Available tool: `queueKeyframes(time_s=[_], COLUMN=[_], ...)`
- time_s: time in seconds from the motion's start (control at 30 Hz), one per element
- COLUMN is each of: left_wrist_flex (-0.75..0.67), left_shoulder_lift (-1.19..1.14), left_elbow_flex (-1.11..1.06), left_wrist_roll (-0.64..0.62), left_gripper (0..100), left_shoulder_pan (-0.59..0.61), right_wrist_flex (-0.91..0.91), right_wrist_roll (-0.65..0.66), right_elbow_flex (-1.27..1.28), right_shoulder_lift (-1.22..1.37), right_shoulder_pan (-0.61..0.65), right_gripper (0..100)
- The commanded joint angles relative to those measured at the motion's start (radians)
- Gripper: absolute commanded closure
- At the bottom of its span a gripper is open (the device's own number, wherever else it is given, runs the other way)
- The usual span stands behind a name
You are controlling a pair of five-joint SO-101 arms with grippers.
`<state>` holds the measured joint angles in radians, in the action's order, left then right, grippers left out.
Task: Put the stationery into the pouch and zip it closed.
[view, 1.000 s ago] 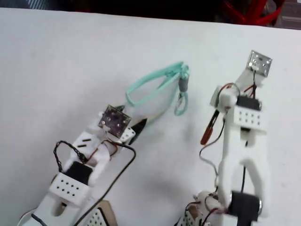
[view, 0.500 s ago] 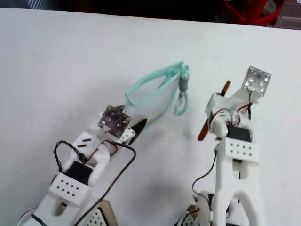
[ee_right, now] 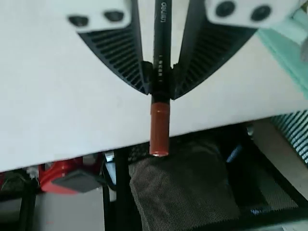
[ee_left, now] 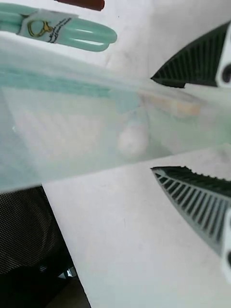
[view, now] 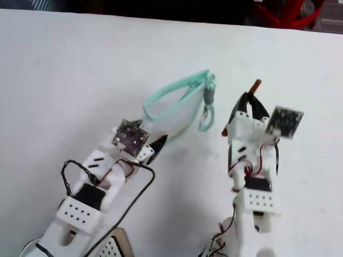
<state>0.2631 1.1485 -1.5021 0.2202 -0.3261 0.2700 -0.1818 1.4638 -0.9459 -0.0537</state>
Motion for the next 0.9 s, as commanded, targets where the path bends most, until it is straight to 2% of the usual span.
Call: queueKeyframes(time_s=[0.0,0.2,0.4,0.57,0.87], left_wrist_flex=[-0.018,-0.025,-0.026,-0.026,-0.026], left_shoulder_lift=[0.005,0.001,0.001,0.001,0.001], left_elbow_flex=[0.006,0.006,0.006,0.006,0.006], left_wrist_roll=[0.009,0.009,0.009,0.009,0.009], left_gripper=[73,73,73,73,73], left_shoulder_pan=[-0.007,-0.007,-0.008,-0.008,-0.008], right_wrist_flex=[0.151,0.255,0.157,-0.062,-0.082], right_wrist_roll=[0.005,0.005,0.005,0.005,0.005], right_elbow_flex=[0.075,0.166,0.229,0.218,0.227], right_shoulder_lift=[-0.094,-0.266,-0.625,-0.875,-0.86], right_shoulder_pan=[0.001,-0.035,-0.156,-0.122,-0.018], right_gripper=[97.8,97.8,97.9,97.9,97.9])
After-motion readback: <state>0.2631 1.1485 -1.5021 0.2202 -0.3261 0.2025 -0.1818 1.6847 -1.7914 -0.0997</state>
